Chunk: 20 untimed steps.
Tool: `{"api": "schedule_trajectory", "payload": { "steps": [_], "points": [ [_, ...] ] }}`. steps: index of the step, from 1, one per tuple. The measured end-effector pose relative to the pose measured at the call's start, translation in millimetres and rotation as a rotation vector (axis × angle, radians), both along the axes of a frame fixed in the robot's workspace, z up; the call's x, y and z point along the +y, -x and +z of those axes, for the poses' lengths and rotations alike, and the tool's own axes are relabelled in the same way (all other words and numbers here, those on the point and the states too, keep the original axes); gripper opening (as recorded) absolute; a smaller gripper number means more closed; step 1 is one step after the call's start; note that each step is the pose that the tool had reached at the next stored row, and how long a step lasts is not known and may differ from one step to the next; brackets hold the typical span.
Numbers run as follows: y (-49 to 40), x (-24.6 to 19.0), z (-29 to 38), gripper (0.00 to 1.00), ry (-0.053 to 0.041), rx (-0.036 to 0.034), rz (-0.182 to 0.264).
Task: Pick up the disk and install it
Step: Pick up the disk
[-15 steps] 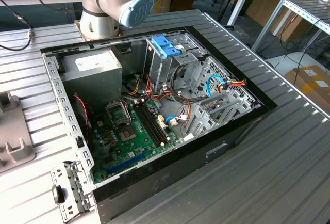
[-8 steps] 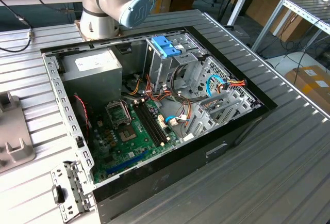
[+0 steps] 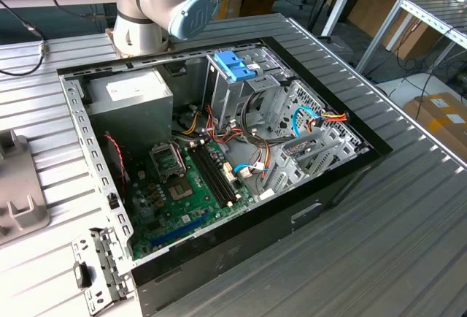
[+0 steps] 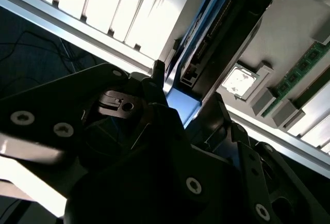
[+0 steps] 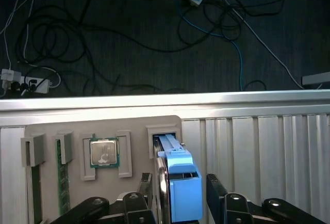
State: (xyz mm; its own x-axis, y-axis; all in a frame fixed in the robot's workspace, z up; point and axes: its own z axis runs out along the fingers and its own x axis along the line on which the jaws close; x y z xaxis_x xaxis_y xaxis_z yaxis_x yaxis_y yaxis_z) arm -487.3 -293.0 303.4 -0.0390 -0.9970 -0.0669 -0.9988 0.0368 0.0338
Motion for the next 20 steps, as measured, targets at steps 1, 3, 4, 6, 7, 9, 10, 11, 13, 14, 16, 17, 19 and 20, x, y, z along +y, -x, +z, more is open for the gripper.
{"api": "schedule_trajectory", "payload": {
  "steps": [1, 3, 4, 6, 7, 9, 10, 11, 13, 14, 16, 17, 19, 20],
  "points": [
    [1.3, 0.0, -4.6, 0.54, 0.0, 0.0, 0.0],
    [2.7, 0.0, -9.6, 0.54, 0.0, 0.0001, 0.0],
    [2.7, 0.0, -10.0, 0.54, 0.0, 0.0001, 0.0],
    [2.8, 0.0, -10.2, 0.54, 0.0001, 0.0004, 0.0],
    [2.8, 0.0, -10.2, 0.54, 0.0001, 0.0003, 0.0],
    [2.8, 0.0, -10.4, 0.54, 0.0001, 0.0001, 0.0],
    [2.7, 0.0, -10.5, 0.54, 0.0001, 0.0001, 0.0],
    [2.7, 0.0, -10.5, 0.54, 0.0, 0.0001, 0.0],
    [2.8, 0.0, -10.6, 0.46, 0.0001, 0.0001, 0.0],
    [2.7, 0.0, -10.6, 0.46, 0.0001, 0.0001, 0.0],
    [2.8, 0.0, -10.6, 0.38, 0.0001, 0.0002, 0.0],
    [2.8, 0.0, -10.7, 0.38, 0.0001, 0.0002, 0.0],
    [2.8, 0.0, -10.8, 0.38, 0.0001, 0.0001, 0.0],
    [2.8, 0.0, -10.8, 0.38, 0.0001, 0.0002, 0.0]
  ]
}}
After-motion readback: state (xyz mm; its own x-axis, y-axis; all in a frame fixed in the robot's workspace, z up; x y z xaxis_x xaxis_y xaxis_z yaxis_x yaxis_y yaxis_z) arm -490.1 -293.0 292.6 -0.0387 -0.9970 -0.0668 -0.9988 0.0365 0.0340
